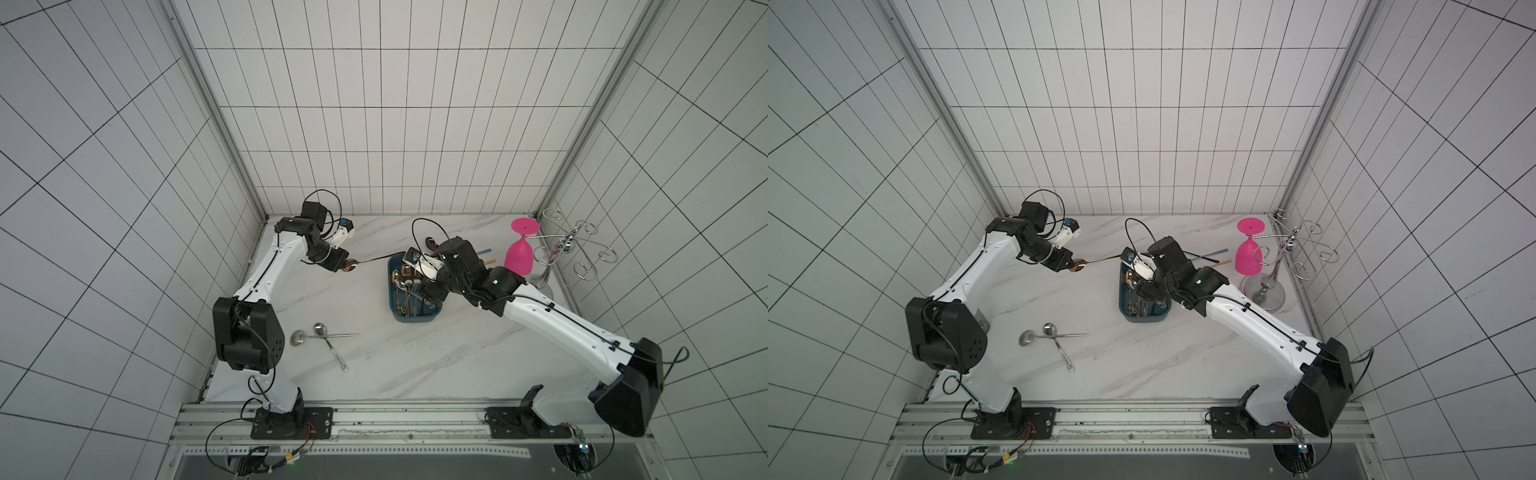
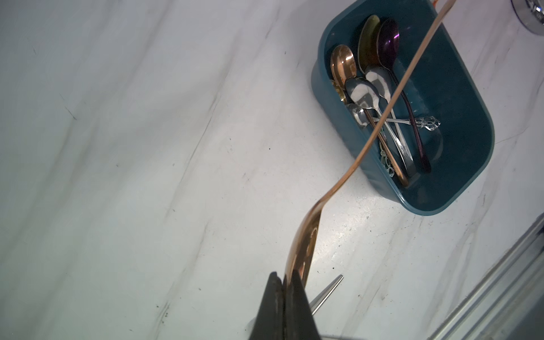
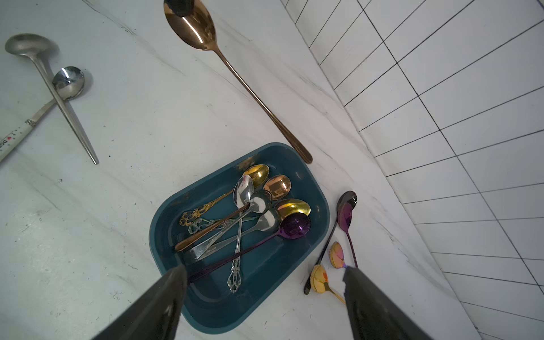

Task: Put the spoon into the storage box
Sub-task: Pick up the spoon from the center of the board.

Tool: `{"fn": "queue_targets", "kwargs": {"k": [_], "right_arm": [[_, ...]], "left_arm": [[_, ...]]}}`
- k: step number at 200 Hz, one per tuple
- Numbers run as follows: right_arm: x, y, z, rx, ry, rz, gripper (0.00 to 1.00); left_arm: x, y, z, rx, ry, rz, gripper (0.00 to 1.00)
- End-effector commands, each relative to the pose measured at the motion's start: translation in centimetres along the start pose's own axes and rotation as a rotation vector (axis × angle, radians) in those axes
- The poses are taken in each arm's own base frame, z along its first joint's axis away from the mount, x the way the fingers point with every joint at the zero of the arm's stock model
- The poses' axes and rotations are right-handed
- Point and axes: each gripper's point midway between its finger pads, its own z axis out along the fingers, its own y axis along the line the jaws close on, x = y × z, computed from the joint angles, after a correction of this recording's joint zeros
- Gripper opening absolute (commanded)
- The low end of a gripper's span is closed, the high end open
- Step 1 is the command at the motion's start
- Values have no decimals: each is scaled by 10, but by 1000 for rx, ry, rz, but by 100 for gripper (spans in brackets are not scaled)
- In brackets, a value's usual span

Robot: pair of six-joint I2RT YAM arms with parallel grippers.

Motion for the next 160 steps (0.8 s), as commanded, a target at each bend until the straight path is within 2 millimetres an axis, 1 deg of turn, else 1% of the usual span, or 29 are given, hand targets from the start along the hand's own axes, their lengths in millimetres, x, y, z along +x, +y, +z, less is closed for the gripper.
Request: {"fn": "queue_targets", "kwargs": {"k": [1,14,35,50,77,98,121,147,160], "right_arm": [[-12,13,-9,-104,-2,0,86],[-16,19,-8,-142,-8,32,86],[-20,26,-8,-200,-27,85,86],[-22,26,-8,-246,-39,165,85],[-28,28,-8,-360,-68,314,82],[-29,29,-3,-407,-63,384,78],[-33,30,4,-446,-60,436,76],[-33,28,14,-461,-62,471,74],[-33,29,19,-468,-59,481,71]], "left_arm": [[-15,-4,-11,-141,-12,266,0],[-19,-15,-11,-168,-12,383,0],[-30,-25,-15,-214,-49,522,0],[-36,-33,-21,-231,-74,605,0],[-42,-51,-30,-215,-116,739,0],[-46,-64,-34,-210,-131,819,0],[-46,-81,-33,-190,-123,885,0],[-48,-94,-32,-174,-122,925,0],[-49,-98,-31,-165,-125,930,0]]}}
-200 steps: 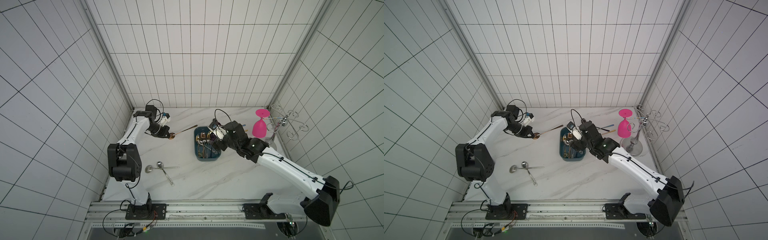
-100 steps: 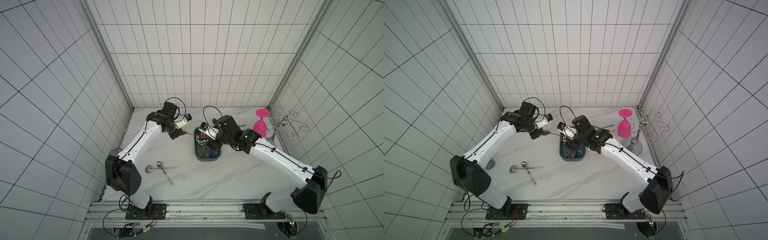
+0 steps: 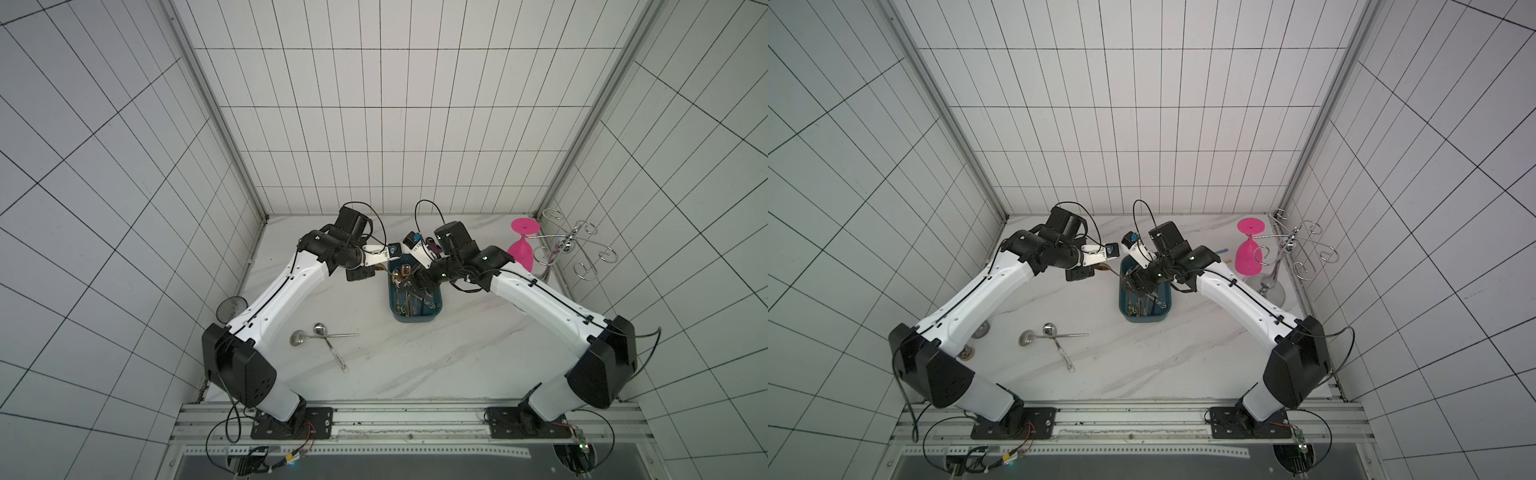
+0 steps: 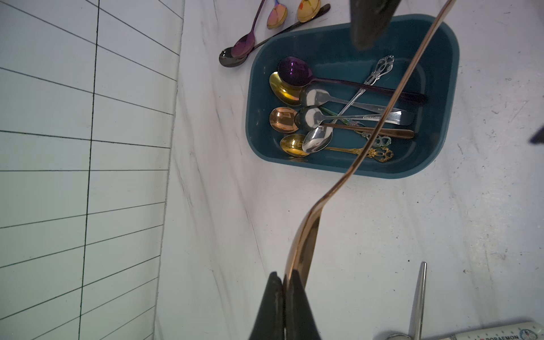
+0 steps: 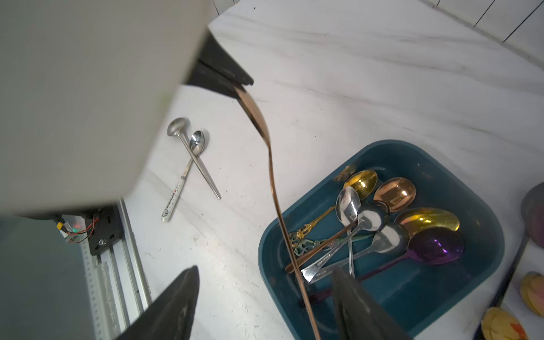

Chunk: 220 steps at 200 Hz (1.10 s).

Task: Put the spoon into the storage box
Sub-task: Pick up the spoon from the center of the board.

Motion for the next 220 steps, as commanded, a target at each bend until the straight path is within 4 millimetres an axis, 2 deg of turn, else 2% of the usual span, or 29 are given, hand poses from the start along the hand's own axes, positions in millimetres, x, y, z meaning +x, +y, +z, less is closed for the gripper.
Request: {"fn": "queue_targets", "kwargs": {"k": [1,36,81,95,135,163,190,220], "right_arm": [[-17,4,1,-54,-43,38,70],[-15,1,12,-76,-30,62,61],[-11,0,21,-113,-26,98,52],[-9,0,23,-123,-28,109,43],[-10,-2,22,-143,-30,131,0],[-8,-6,20,-138,-33,146,0],[-9,-17,19,-119,-58,203,0],[-10,-39,19,-72,-114,317,0]], "left_arm": [[-16,3,-9,-19,-40,54,0],[-25,-5,-11,2,-52,72,0],[-30,-3,-18,-5,-68,58,0],[-32,-4,-21,0,-75,57,0],[-33,-2,-23,-7,-78,49,0],[-35,3,-26,-32,-84,22,0],[-36,13,-30,-75,-87,-19,31],[-37,26,-41,-131,-105,-104,46]]}}
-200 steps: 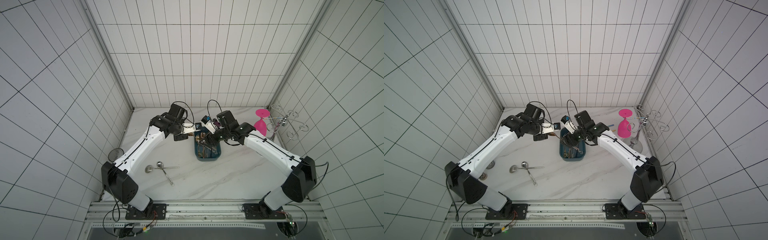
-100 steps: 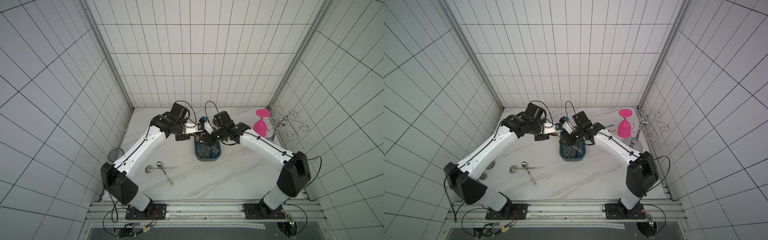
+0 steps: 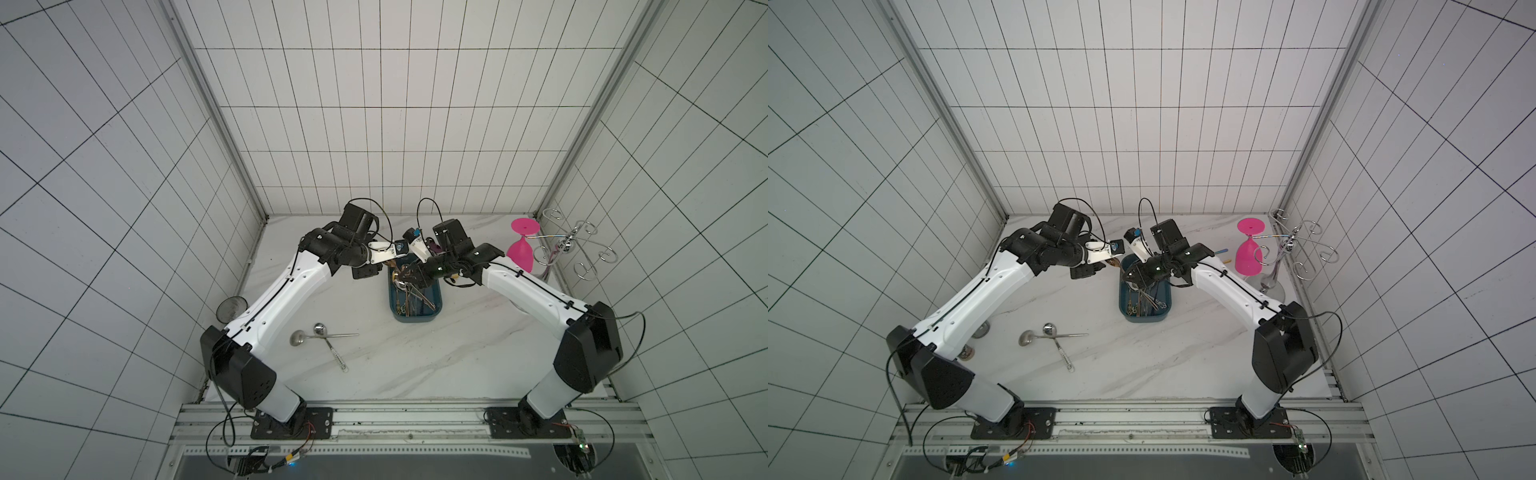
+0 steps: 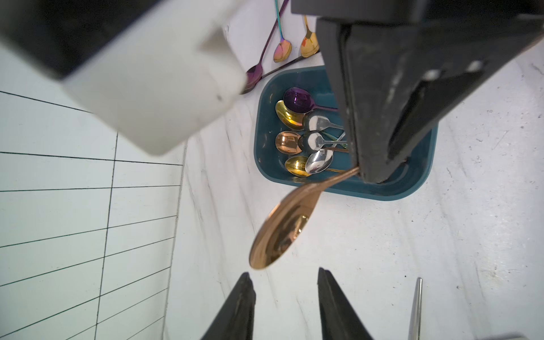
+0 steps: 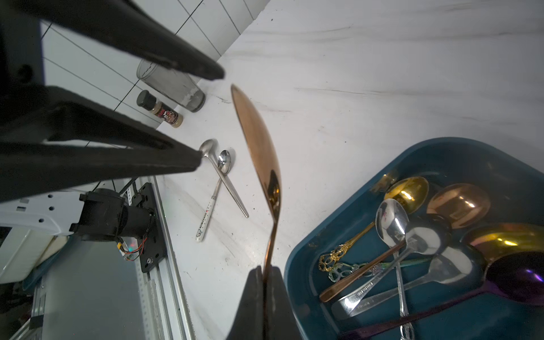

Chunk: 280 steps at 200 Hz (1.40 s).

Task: Put the spoon into the storage box
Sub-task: Pick up the spoon from the center of the board, then place the spoon in the storage box.

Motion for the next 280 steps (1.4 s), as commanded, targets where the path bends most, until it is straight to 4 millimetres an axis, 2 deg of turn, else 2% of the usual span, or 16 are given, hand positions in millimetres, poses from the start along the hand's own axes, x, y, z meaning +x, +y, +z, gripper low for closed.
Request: {"fn": "queue_targets", "kwargs": {"k": [1,24,57,70,86,92,115,144,160,212,230,258,280], "right_arm": [[-7,-21,-3,50,-73,112,0],[-10,-42,0,105,-133,227,0],[-11,-63,11,141,-205,382,0],[-9,-72,18,150,-218,450,0],[-7,-80,25,156,-238,529,0],[-7,-83,27,160,-249,552,0],[-3,-91,35,177,-281,603,0],[5,-100,40,216,-272,639,0],[13,-100,51,215,-241,649,0],[34,-108,75,219,-163,679,2],[35,-112,74,244,-154,678,5],[39,-107,77,238,-138,669,14],[36,-110,65,277,-144,650,20]], "left_arm": [[-13,21,-24,-96,-57,-88,46],[-13,28,-35,-120,-85,-181,53],[-3,46,-55,-164,-148,-430,72],[8,55,-61,-176,-178,-536,82],[23,63,-66,-171,-224,-653,83],[30,65,-69,-167,-233,-701,88],[54,70,-75,-145,-285,-868,95],[80,66,-74,-118,-320,-1003,97],[93,66,-72,-115,-340,-1071,99],[107,66,-66,-107,-369,-1147,99],[109,68,-67,-107,-374,-1162,99],[117,68,-63,-115,-370,-1179,99],[119,70,-67,-117,-377,-1191,99]]}}
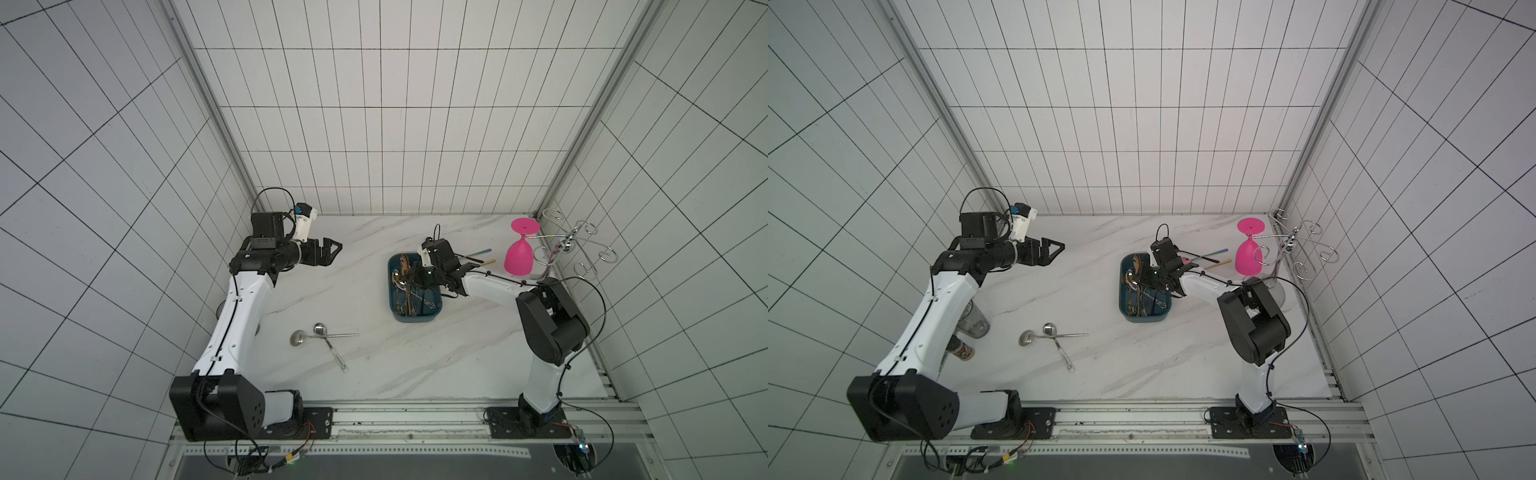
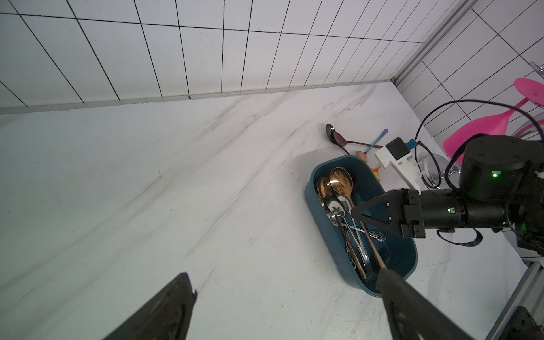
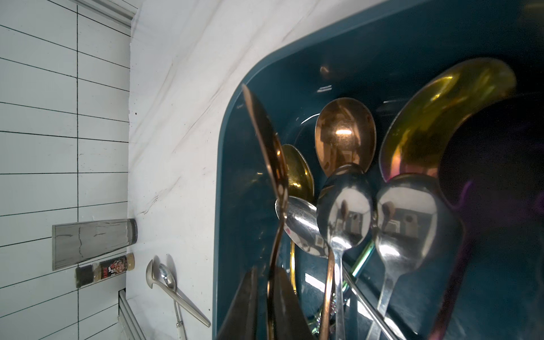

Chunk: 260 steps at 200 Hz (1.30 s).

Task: Put the spoon into the storage box
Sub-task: Place the spoon in the storage box, then pick up the spoon from the center of the board.

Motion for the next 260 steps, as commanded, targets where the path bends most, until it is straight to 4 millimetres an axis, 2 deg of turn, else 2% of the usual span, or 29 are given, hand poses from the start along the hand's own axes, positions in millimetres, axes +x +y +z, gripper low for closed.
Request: {"fn": "queue_targets", "kwargs": {"k": [1,36,72,103,146,186,228,260], "right_arm": [[-7,5,-11,24,-28,-39,20],[-13,2,-29,89,-41,-110,28],[-29,-5,-60,210,-82,-232,32],[-39,-20,-88,371,-84,-362,36],[-48,-42,-119,581,-74,-516,46],[-50,-64,-126,723,-9,-599,53],[-49,-80,-120,773,47,-621,55],[-48,-91,-106,769,120,-624,57]], "left_arm": [[-8,-2,-7,13,-41,-2,99],[-6,2,-7,16,-44,-18,99],[-6,2,-7,20,-49,-22,99],[-6,4,-7,16,-47,-29,99],[-6,6,-8,11,-49,-36,99],[-5,7,-9,14,-53,-43,99],[-7,8,-13,8,-66,-48,99],[-6,9,-13,8,-72,-53,99]]}}
